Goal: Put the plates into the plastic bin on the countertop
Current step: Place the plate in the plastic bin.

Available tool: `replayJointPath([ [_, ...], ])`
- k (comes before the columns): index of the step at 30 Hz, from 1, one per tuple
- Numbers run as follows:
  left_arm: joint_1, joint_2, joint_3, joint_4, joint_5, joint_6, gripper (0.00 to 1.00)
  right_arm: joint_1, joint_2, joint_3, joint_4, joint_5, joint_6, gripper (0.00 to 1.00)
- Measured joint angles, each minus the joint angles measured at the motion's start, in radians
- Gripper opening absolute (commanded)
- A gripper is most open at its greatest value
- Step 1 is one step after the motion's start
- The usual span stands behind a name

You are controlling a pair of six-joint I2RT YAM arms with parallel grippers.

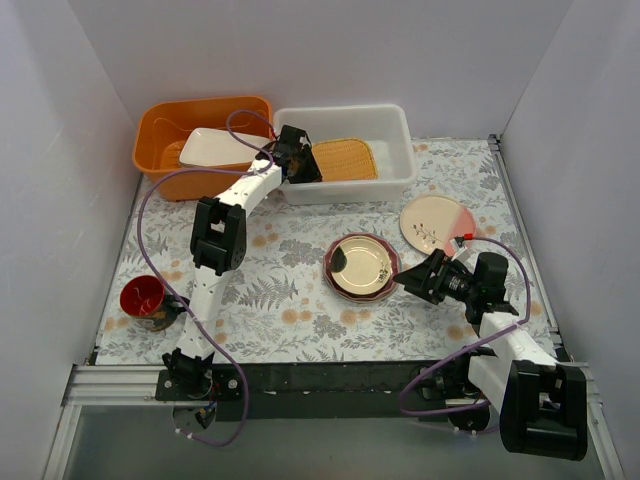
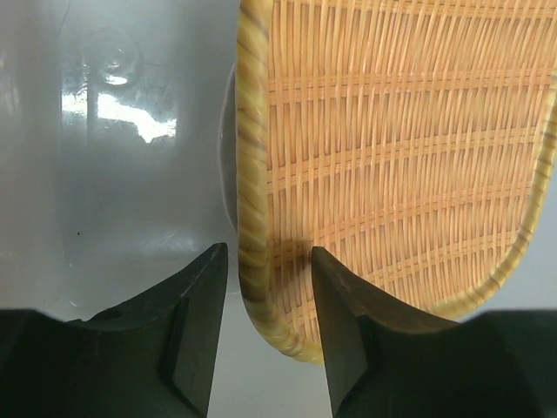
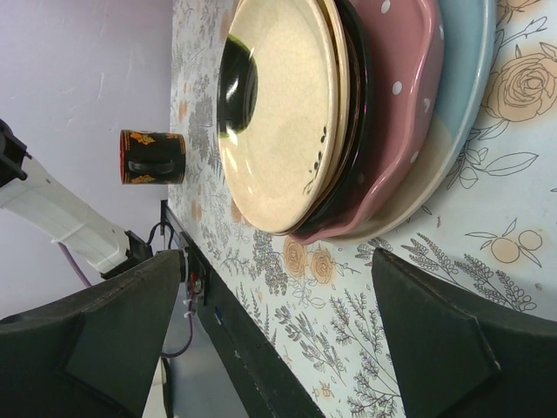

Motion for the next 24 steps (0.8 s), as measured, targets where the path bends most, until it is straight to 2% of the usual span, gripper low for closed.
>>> replayJointPath([
  [4, 0.000, 0.000, -0.006, 0.001, -0.004, 0.007, 0.53, 0.000, -0.003, 0.000, -0.001, 0.000, 0.000, 0.98],
  [5, 0.000, 0.000, -0.006, 0.001, -0.003, 0.011, 0.62, 0.000, -0.004, 0.000, -0.001, 0.000, 0.000, 0.98],
  [7, -0.001, 0.000, -0.007, 0.001, -0.004, 0.023, 0.71, 0.000, -0.005, 0.000, -0.001, 0.000, 0.000, 0.98],
  [8, -0.005, -0.002, -0.007, 0.001, -0.009, 0.025, 0.80, 0.000, -0.008, 0.000, -0.002, 0.000, 0.000, 0.98],
  [11, -0.015, -0.013, -0.013, 0.003, -0.014, 0.038, 0.91, 0.000, -0.019, 0.000, -0.004, 0.000, 0.000, 0.98],
  [12, -0.018, -0.019, -0.014, 0.001, -0.021, 0.041, 0.98, 0.000, -0.023, 0.000, -0.005, 0.000, 0.000, 0.98],
  [24, -0.009, -0.163, -0.023, -0.032, -0.038, 0.064, 0.98, 0.000, -0.072, 0.000, -0.051, 0.002, -0.002, 0.98],
])
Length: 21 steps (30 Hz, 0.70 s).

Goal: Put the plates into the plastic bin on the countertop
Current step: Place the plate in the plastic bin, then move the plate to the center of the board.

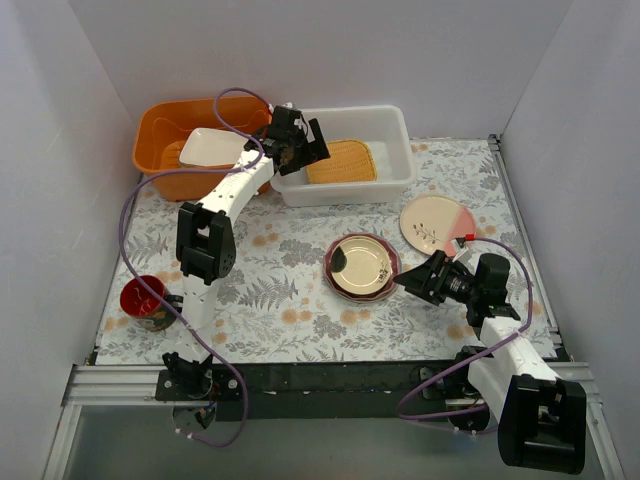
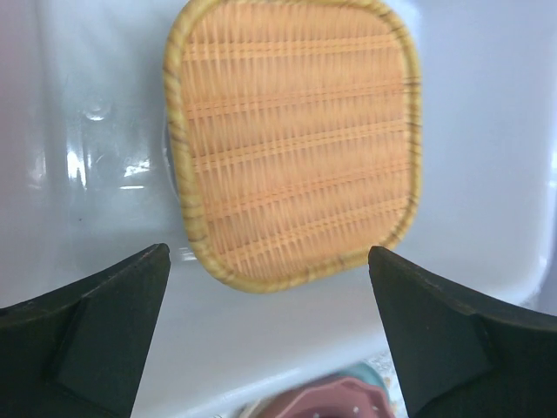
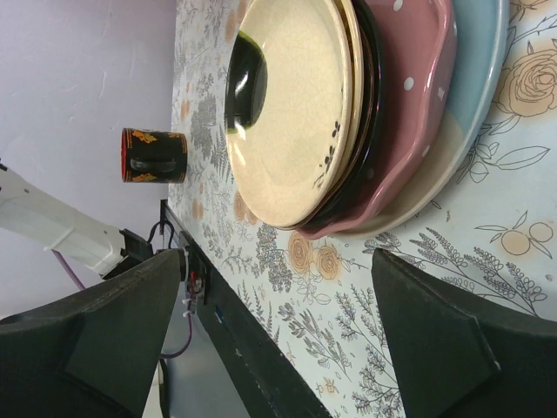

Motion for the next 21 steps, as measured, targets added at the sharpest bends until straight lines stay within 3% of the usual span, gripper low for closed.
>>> replayJointPath([
  [6, -0.001, -0.108, -0.039, 0.036, 0.062, -0.005, 0.98, 0.000, -0.033, 0.007, -0.055, 0.008, -0.016, 0.98],
  [21, -0.043, -0.465, -0.340, 0.127, 0.138, -0.042, 0.98, 0.000, -0.052, 0.154, -0.278, 0.120, -0.134, 0.98],
])
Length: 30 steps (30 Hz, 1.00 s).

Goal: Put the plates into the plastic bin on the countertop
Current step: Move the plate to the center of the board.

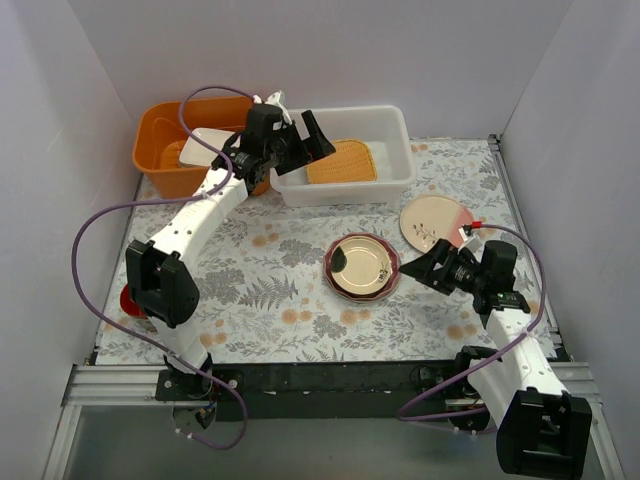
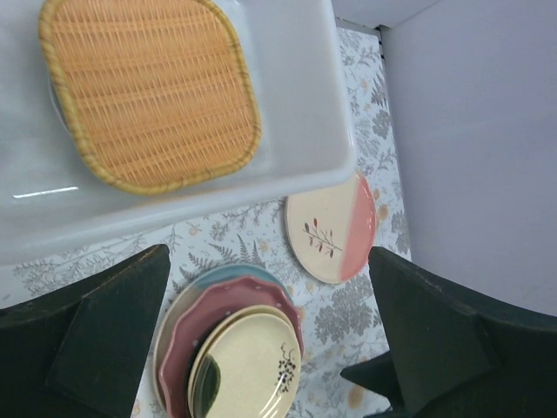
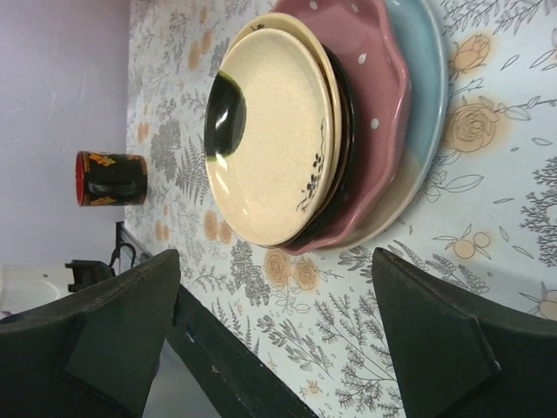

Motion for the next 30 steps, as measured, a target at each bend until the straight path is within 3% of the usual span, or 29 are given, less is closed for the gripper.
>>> replayJointPath([
  [12, -0.132, -0.163, -0.312, 0.054, 0.023, -0.042, 0.98, -0.034, 0.096, 0.207, -0.125, 0.144, -0.139, 0.98],
  [23, -0.160, -0.386, -0.495, 0.078, 0.030, -0.123, 0.98, -0.030, 0.259, 0.207, -0.107, 0.079, -0.188, 0.98],
  [30, -0.160, -0.443, -0.550, 0.101, 0.050, -0.168, 0.98, 0.006, 0.350, 0.167, -0.034, 0.047, -0.189, 0.98],
])
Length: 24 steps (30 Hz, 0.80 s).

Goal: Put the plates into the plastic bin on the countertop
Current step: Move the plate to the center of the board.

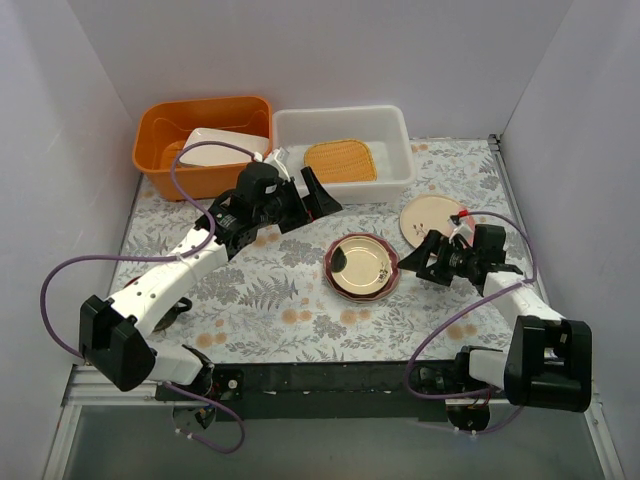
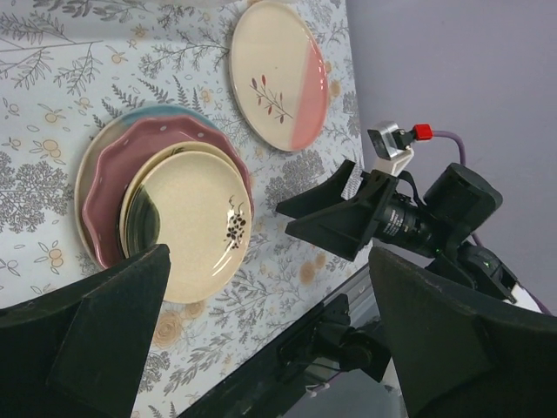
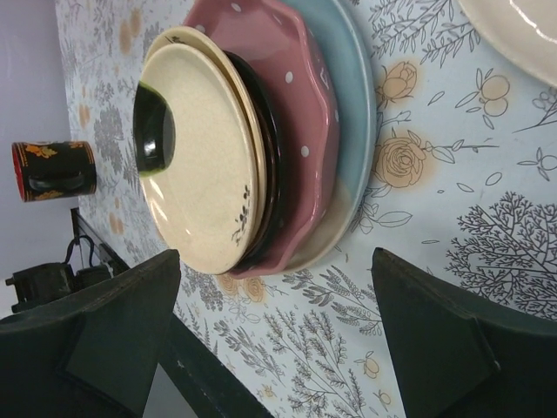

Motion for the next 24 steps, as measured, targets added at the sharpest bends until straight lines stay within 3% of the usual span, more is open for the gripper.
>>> replayJointPath([
  [24, 0.000, 0.000, -0.030, 0.030, 0.040, -0.026, 0.98, 0.106, 0.282, -0.031, 0.286, -0.068, 0.047, 0.93],
])
